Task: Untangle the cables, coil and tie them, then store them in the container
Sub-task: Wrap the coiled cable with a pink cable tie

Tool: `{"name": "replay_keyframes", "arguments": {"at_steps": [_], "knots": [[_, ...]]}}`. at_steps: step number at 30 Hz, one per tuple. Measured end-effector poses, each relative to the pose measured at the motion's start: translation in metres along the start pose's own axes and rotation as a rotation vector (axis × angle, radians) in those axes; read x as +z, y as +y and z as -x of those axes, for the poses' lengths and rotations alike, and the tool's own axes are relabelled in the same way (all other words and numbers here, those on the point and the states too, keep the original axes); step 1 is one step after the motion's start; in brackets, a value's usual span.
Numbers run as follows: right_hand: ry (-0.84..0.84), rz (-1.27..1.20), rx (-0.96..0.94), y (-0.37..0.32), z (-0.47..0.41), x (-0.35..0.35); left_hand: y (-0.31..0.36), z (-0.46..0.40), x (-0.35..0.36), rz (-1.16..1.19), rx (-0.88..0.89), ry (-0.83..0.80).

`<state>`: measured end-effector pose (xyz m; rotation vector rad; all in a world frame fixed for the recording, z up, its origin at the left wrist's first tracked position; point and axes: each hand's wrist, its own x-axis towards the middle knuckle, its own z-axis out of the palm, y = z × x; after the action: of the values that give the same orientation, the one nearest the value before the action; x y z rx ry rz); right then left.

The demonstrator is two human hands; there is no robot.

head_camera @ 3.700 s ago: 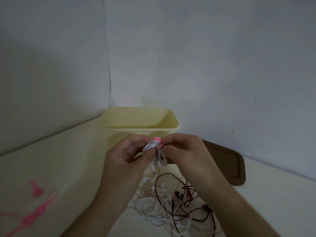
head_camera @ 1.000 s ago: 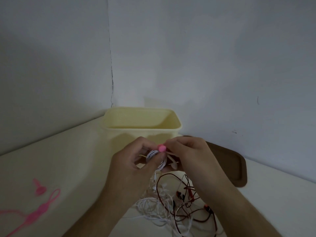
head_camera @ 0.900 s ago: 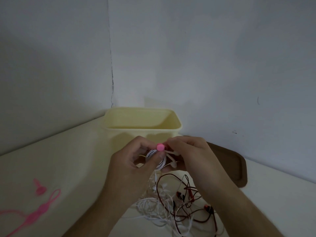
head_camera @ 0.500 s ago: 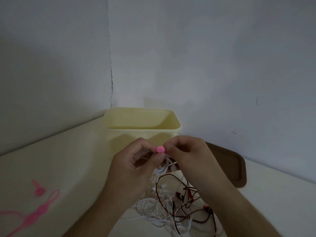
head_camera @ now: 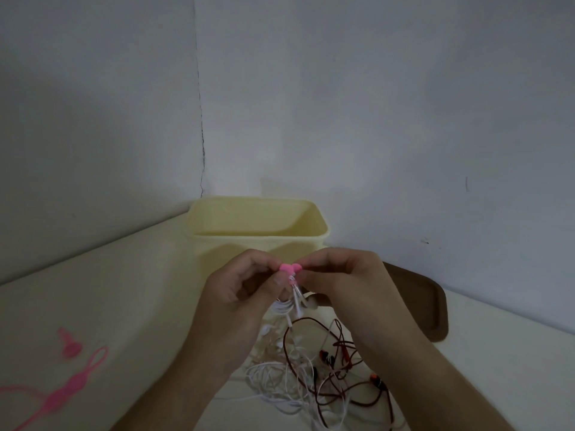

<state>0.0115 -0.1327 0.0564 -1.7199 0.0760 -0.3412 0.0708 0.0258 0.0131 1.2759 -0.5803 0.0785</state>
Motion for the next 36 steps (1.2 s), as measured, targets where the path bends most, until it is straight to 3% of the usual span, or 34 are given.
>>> {"name": "replay_keyframes", "arguments": {"at_steps": [7, 24, 36], "knots": [[0.055, 0.0, -0.002, 0.0024, -0.0001, 0.0053, -0.0016, -0.0011, -0.0002, -0.094, -0.017, -0.004], [-0.021, 0.171, -0.061, 0.0009, -0.0037, 0.0017, -0.0031, -0.0022, 0.0009, -0.122, -0.011, 0.059], [-0.045, 0.059, -0.097, 0.0043, -0.0038, 0.0005, 0.003, 0.0001, 0.0036, -0.08, -0.081, 0.059]]}}
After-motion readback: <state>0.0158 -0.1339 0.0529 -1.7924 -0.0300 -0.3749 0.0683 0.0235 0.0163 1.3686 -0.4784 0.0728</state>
